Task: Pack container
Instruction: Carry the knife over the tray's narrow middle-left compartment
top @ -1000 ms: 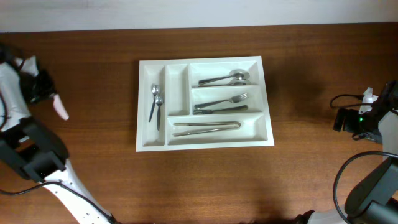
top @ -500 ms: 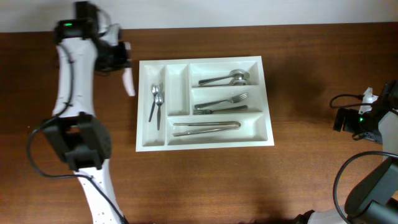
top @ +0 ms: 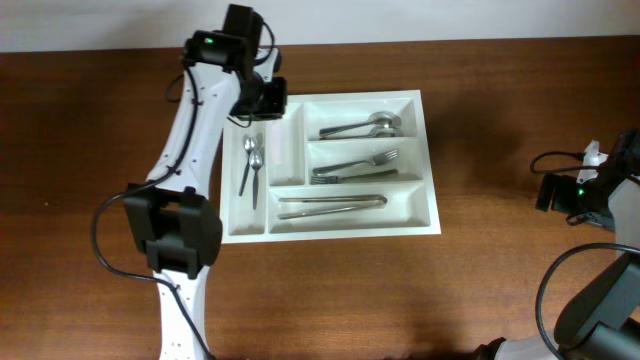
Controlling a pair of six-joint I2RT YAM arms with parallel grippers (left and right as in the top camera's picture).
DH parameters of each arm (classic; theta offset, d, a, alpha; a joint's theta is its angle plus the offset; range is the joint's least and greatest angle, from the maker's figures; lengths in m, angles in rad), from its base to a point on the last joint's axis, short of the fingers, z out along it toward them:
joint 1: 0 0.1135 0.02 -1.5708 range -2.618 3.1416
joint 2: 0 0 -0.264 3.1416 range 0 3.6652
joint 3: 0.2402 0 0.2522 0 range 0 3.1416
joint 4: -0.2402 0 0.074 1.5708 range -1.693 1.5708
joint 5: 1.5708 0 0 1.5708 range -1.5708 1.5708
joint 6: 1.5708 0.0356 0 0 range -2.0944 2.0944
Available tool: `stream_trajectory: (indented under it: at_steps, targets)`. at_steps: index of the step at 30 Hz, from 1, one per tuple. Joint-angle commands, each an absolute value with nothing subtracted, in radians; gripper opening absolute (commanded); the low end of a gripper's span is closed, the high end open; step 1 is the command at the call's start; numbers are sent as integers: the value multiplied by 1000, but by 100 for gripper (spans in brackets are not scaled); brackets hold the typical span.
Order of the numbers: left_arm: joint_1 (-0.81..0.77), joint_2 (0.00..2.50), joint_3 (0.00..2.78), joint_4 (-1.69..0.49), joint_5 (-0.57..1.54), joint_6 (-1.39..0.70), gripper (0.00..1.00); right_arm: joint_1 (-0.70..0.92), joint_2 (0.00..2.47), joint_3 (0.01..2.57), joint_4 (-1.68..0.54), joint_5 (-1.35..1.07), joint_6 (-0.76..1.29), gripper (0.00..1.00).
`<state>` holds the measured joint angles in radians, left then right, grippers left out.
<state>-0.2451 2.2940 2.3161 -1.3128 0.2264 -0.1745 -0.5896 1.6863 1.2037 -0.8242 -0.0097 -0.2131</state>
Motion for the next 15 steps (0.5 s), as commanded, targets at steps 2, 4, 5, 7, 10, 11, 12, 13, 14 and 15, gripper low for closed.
stream_trajectory:
  at_steps: [2, 4, 5, 7, 10, 11, 12, 13, 14, 15]
  targets:
    - [-273, 2278, 2287, -1299, 182, -261, 7, -590, 1692, 1204, -822, -19, -217, 99]
    - [-279, 2278, 2278, -1287, 173, -274, 7, -590, 1692, 1204, -822, -19, -217, 99]
    - [-280, 2278, 2276, -1287, 169, -281, 7, -590, 1692, 1204, -822, -19, -217, 99]
    - [-280, 2280, 2273, -1289, 158, -296, 7, -590, 1692, 1204, -822, -19, -217, 99]
    - [-279, 2280, 2260, -1287, 130, -329, 8, -590, 1692, 1204, -822, -19, -217, 99]
    - [-279, 2280, 2252, -1280, 129, -329, 8, -590, 1692, 1204, -822, -19, -217, 99]
    - [-279, 2280, 2242, -1271, 130, -329, 11, -590, 1692, 1204, -822, -19, -217, 99]
    - [-279, 2280, 2232, -1264, 130, -329, 11, -590, 1692, 1204, -822, -19, -217, 99]
    - [-279, 2280, 2220, -1257, 130, -329, 12, -590, 1692, 1204, -822, -19, -217, 99]
    - [-279, 2280, 2210, -1254, 130, -329, 12, -590, 1692, 1204, -822, -19, -217, 99]
